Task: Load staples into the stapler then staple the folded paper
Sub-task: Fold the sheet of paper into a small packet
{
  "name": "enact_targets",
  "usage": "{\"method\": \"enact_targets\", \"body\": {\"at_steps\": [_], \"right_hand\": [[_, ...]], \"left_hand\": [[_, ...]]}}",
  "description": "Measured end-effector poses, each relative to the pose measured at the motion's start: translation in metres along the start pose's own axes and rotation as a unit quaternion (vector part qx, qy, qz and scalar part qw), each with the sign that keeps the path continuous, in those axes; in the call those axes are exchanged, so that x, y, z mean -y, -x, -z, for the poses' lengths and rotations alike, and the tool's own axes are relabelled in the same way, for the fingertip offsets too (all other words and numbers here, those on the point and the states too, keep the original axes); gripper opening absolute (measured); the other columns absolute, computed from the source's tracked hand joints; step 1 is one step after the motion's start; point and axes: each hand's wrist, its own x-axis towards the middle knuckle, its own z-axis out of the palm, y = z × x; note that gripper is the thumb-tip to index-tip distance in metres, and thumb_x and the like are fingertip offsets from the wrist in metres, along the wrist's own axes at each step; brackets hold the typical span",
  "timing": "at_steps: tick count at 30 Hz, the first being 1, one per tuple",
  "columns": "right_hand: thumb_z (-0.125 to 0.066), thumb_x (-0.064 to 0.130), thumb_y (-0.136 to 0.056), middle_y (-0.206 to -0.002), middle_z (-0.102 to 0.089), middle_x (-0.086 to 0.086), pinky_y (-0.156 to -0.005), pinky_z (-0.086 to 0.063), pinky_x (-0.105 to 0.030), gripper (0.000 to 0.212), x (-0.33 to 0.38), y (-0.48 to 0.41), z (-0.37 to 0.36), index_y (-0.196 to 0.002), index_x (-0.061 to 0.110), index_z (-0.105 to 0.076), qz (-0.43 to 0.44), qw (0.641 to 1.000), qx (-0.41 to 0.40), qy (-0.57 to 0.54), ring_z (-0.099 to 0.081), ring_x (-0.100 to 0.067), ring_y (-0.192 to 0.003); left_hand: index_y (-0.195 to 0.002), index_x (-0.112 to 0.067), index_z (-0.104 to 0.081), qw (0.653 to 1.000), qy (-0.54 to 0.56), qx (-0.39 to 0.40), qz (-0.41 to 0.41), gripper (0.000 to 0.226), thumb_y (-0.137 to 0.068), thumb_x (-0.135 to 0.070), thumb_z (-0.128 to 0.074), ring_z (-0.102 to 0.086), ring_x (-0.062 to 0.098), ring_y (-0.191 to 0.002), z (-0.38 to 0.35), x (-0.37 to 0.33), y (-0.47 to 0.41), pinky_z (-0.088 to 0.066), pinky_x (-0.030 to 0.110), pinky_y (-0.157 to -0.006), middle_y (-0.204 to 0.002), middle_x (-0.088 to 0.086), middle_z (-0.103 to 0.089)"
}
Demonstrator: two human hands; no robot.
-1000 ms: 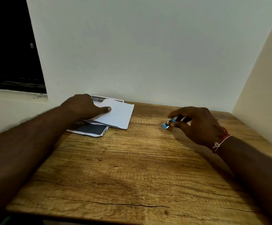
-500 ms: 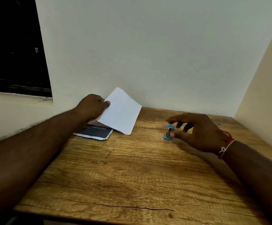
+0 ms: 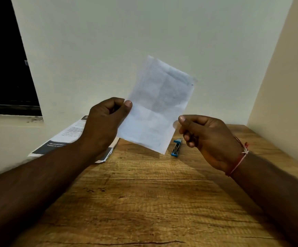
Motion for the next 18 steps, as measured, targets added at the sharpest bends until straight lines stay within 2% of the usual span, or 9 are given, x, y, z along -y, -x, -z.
{"method": "enact_targets", "body": {"at_steps": [2,4,8,10,12,14,16,18], "right_hand": [[-0.083,0.026,-0.083,-0.082,-0.071,-0.01,-0.053,-0.045,-0.026,0.045,0.0,0.001,-0.002,-0.114,-0.008,-0.078,-0.005,1.0,0.003,-0.009,-0.057,-0.015,-0.064],[-0.084,0.024,-0.083,-0.079,-0.07,-0.011,-0.051,-0.045,-0.025,0.048,0.002,0.0,0.0,-0.113,-0.013,-0.074,0.003,1.0,-0.012,-0.008,-0.056,-0.016,-0.062],[-0.083,0.021,-0.093,-0.075,-0.07,-0.013,-0.05,-0.046,-0.03,0.03,0.003,-0.002,0.005,-0.108,-0.004,-0.08,0.032,0.998,-0.039,0.043,-0.056,-0.022,-0.06],[-0.083,0.021,-0.094,-0.075,-0.071,-0.016,-0.05,-0.048,-0.033,0.028,-0.003,-0.005,0.008,-0.111,-0.001,-0.08,0.042,0.996,-0.048,0.061,-0.058,-0.025,-0.059],[-0.083,0.019,-0.095,-0.077,-0.074,-0.019,-0.05,-0.052,-0.032,0.029,-0.003,-0.005,0.007,-0.114,-0.002,-0.078,0.043,0.997,-0.051,0.05,-0.064,-0.026,-0.059],[-0.081,0.016,-0.095,-0.08,-0.076,-0.021,-0.052,-0.057,-0.031,0.029,-0.002,-0.004,0.006,-0.116,-0.003,-0.077,0.036,0.998,-0.053,0.028,-0.069,-0.025,-0.061],[-0.079,0.015,-0.097,-0.081,-0.077,-0.019,-0.055,-0.059,-0.029,0.026,-0.002,-0.004,0.005,-0.114,-0.004,-0.077,0.028,0.998,-0.048,0.012,-0.072,-0.024,-0.064],[-0.077,0.018,-0.099,-0.084,-0.076,-0.016,-0.06,-0.061,-0.028,0.026,-0.002,-0.004,0.005,-0.112,-0.004,-0.077,0.018,0.999,-0.029,-0.006,-0.073,-0.024,-0.069]], "left_hand": [[-0.102,-0.009,-0.082,1.0,0.027,0.008,0.001,0.018,-0.109,-0.024,-0.074,-0.072,0.01,-0.089,-0.004,-0.001,0.003,-0.057,0.026,-0.083,-0.094,-0.001,-0.08],[-0.106,-0.009,-0.084,0.999,0.043,0.018,0.006,0.015,-0.107,-0.021,-0.075,-0.077,0.012,-0.091,-0.004,-0.003,0.005,-0.06,0.026,-0.085,-0.099,0.001,-0.084],[-0.113,-0.02,-0.088,0.998,-0.047,-0.01,-0.028,0.014,-0.1,-0.025,-0.085,-0.082,0.026,-0.093,0.004,-0.001,-0.003,-0.066,0.03,-0.084,-0.1,0.001,-0.088],[-0.109,-0.023,-0.089,0.997,-0.064,-0.004,-0.03,0.01,-0.101,-0.026,-0.085,-0.076,0.017,-0.069,0.007,0.006,-0.007,-0.059,0.024,-0.067,-0.081,-0.001,-0.084],[-0.112,-0.016,-0.086,0.998,-0.051,0.023,-0.02,0.014,-0.106,-0.025,-0.078,-0.061,0.012,-0.051,0.006,0.006,-0.009,-0.051,0.023,-0.053,-0.069,0.003,-0.077],[-0.12,-0.008,-0.081,0.999,-0.002,0.048,0.0,0.019,-0.109,-0.022,-0.073,-0.062,0.016,-0.047,0.002,0.004,-0.007,-0.05,0.027,-0.05,-0.074,0.009,-0.08],[-0.127,-0.004,-0.076,0.996,0.043,0.068,0.024,0.024,-0.111,-0.019,-0.07,-0.069,0.019,-0.052,-0.003,0.005,-0.003,-0.056,0.03,-0.052,-0.081,0.013,-0.083],[-0.126,0.001,-0.074,0.993,0.07,0.08,0.043,0.023,-0.112,-0.016,-0.068,-0.076,0.021,-0.059,-0.008,0.007,0.001,-0.062,0.032,-0.057,-0.086,0.015,-0.084]]}}
